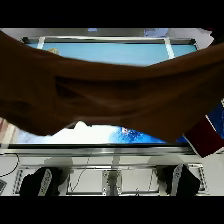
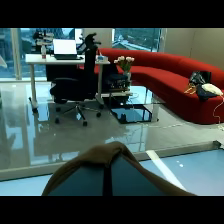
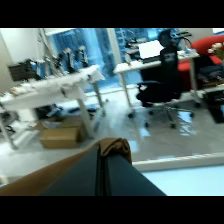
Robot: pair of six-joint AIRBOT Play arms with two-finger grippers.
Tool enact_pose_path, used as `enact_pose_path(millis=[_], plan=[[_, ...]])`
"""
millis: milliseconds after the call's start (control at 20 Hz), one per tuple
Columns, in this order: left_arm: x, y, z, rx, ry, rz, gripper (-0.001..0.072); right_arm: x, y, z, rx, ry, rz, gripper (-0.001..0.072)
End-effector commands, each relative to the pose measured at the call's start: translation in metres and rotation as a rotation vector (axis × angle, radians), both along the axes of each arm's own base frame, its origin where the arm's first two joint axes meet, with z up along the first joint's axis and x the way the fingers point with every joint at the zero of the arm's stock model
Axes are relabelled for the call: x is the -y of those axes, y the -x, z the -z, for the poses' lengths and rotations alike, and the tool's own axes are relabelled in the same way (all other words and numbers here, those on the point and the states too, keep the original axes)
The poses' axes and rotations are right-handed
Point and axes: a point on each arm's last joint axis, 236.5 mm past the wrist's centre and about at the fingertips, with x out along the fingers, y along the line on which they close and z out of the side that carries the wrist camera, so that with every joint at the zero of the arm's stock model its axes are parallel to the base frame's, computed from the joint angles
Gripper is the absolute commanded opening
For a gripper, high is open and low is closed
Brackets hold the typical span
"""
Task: Fold the shirts.
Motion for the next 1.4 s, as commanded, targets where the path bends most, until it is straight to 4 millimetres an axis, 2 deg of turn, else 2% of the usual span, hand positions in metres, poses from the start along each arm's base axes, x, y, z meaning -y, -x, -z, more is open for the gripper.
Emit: enact_pose_path(millis=[0, 100, 150, 300, 400, 500, 600, 700, 800, 900, 950, 1200, 1350], plan=[[-0.008, -0.039, 0.018, -0.126, 0.046, 0.032, 0.0009, 0.002, -0.022, -0.023, 0.043, -0.089, -0.235, 0.0023], [-0.010, -0.085, 0.082, -0.376, 0.080, 0.110, 0.0009, 0.016, -0.065, 0.024, -0.130, -0.126, -0.304, 0.0023], [-0.009, -0.104, 0.113, -0.482, 0.079, 0.144, 0.0009, 0.017, -0.089, 0.062, -0.261, -0.120, -0.319, 0.0023], [-0.004, -0.169, 0.210, -0.745, 0.043, 0.179, 0.0009, 0.012, -0.157, 0.198, -0.692, -0.010, -0.280, 0.0024], [-0.011, -0.212, 0.286, -0.920, 0.039, 0.103, 0.0010, 0.011, -0.191, 0.269, -0.877, 0.049, -0.234, 0.0024], [-0.009, -0.240, 0.360, -1.074, 0.049, 0.097, 0.0009, 0.004, -0.221, 0.323, -0.973, 0.047, -0.237, 0.0024], [0.003, -0.255, 0.426, -1.199, 0.056, 0.121, 0.0010, 0.002, -0.249, 0.367, -1.030, -0.026, -0.232, 0.0024], [0.013, -0.263, 0.474, -1.275, 0.056, 0.128, 0.0010, 0.001, -0.268, 0.403, -1.068, -0.088, -0.222, 0.0024], [0.012, -0.271, 0.495, -1.302, 0.090, 0.103, 0.0010, 0.003, -0.277, 0.420, -1.082, -0.120, -0.214, 0.0024], [0.005, -0.270, 0.498, -1.309, 0.075, 0.084, 0.0010, 0.009, -0.278, 0.419, -1.076, -0.114, -0.200, 0.0025], [0.003, -0.264, 0.499, -1.332, 0.064, 0.091, 0.0010, 0.010, -0.273, 0.417, -1.086, -0.114, -0.205, 0.0024], [-0.022, -0.209, 0.514, -1.532, -0.091, 0.129, 0.0010, 0.044, -0.227, 0.425, -1.236, -0.006, -0.187, 0.0024], [-0.026, -0.202, 0.516, -1.562, -0.109, 0.124, 0.0010, 0.049, -0.203, 0.451, -1.343, 0.019, -0.193, 0.0024]])
